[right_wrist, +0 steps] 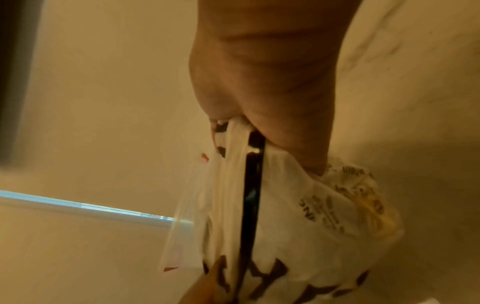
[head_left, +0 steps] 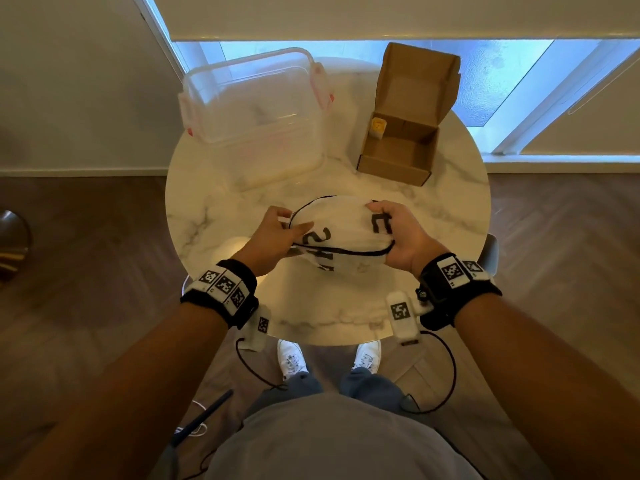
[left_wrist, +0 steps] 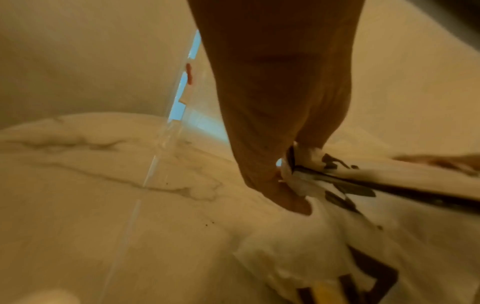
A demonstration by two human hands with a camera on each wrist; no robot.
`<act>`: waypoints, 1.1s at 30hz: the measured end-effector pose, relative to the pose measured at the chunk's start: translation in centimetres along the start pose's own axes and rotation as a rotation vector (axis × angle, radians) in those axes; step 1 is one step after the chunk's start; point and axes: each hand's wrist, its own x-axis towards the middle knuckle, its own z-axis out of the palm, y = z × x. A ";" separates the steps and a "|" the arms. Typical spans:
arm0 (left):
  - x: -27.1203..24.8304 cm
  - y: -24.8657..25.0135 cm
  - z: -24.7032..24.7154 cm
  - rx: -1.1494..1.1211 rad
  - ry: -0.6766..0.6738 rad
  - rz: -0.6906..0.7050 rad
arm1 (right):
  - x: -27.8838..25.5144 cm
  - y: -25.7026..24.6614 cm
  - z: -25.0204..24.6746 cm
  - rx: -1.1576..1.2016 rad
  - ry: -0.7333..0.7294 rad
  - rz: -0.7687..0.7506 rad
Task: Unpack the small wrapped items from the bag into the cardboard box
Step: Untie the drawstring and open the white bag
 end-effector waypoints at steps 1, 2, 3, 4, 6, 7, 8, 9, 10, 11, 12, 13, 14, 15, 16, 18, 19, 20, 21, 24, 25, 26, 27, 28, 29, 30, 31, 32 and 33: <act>0.2 0.1 -0.1 -0.065 0.008 -0.036 | 0.1 0.1 -0.3 0.001 0.004 -0.005; 0.2 0.4 -0.2 -0.112 -0.009 -0.059 | 0.4 0.3 -0.8 -0.011 0.018 -0.015; 0.2 0.6 -0.3 -0.145 -0.036 -0.067 | 0.6 0.4 -1.2 -0.044 0.042 -0.026; 0.2 0.8 -0.3 -0.174 -0.067 -0.067 | 1.0 0.6 -1.5 -0.121 0.078 -0.047; -0.2 1.5 -0.2 -0.254 -0.147 -0.067 | 1.5 1.0 -1.9 -0.462 0.199 -0.150; -0.4 1.8 0.0 -0.290 -0.194 -0.071 | 1.8 1.2 -2.2 -0.716 0.277 -0.213; -0.5 2.0 0.2 -0.316 -0.238 -0.075 | 2.2 1.4 -2.7 -0.953 0.350 -0.277; -0.6 2.1 0.3 -0.344 -0.267 -0.088 | 2.2 1.6 -3.0 -1.144 0.391 -0.317; -0.7 2.2 0.6 -0.375 -0.281 -0.110 | 2.3 1.7 -3.2 -1.234 0.404 -0.325; -0.7 2.2 0.8 -0.423 -0.292 -0.135 | 2.2 1.7 -3.0 -1.208 0.405 -0.306; -0.7 2.2 1.0 -0.465 -0.290 -0.159 | 2.2 1.6 -2.6 -1.008 0.398 -0.251; -0.5 2.0 1.2 -0.506 -0.279 -0.177 | 2.1 1.3 -2.1 -0.718 0.370 -0.165; -0.3 1.8 1.3 -0.515 -0.264 -0.184 | 2.1 1.0 -1.5 -0.432 0.322 -0.087; -0.1 1.6 1.1 -0.517 -0.254 -0.192 | 2.0 0.6 -0.9 -0.197 0.283 -0.032; -0.1 1.6 1.1 -0.491 -0.259 -0.192 | 1.9 0.1 -0.5 -0.038 0.251 0.003; -0.2 1.2 1.0 -0.407 -0.250 -0.164 | 1.2 -0.8 -0.1 0.064 0.193 0.032; -0.1 0.7 0.9 -0.361 -0.203 -0.144 | 0.8 -1.2 -0.1 0.072 0.164 0.036; -0.1 0.3 0.8 -0.260 -0.130 -0.095 | 0.4 -1.2 -0.2 0.068 0.130 0.040; 0.0 -0.1 0.7 -0.104 -0.091 -0.021 | 0.1 -1.2 -0.3 0.058 0.108 0.040; 0.2 -1.5 0.8 0.520 -0.108 0.166 | -0.3 -0.2 -0.6 0.027 0.028 -0.013; 0.5 -1.9 0.8 0.661 -0.060 0.203 | -0.1 0.3 -0.7 -0.032 0.009 -0.036; 0.3 -1.9 0.9 0.720 0.008 0.212 | 0.2 0.7 -0.9 -0.163 0.048 -0.073; 0.4 -2.1 1.0 0.713 0.063 0.226 | 0.3 1.3 -1.1 -0.384 0.122 -0.122; 0.5 -2.3 1.1 0.668 0.078 0.240 | 0.3 2.0 -1.4 -0.699 0.246 -0.204; 0.5 -2.4 1.4 0.555 0.076 0.253 | 0.4 2.4 -2.1 -1.047 0.394 -0.333; 0.2 -2.3 1.4 0.413 0.063 0.230 | 0.3 3.2 -2.3 -1.356 0.536 -0.531; 0.0 -2.2 1.4 0.298 0.056 0.207 | 0.2 3.8 -2.5 -1.572 0.614 -0.739; 0.0 -2.2 1.4 0.215 0.055 0.204 | 0.1 4.3 -2.5 -1.670 0.628 -0.888; -0.1 -2.0 1.4 0.190 0.041 0.210 | 0.2 4.8 -2.7 -1.676 0.592 -0.944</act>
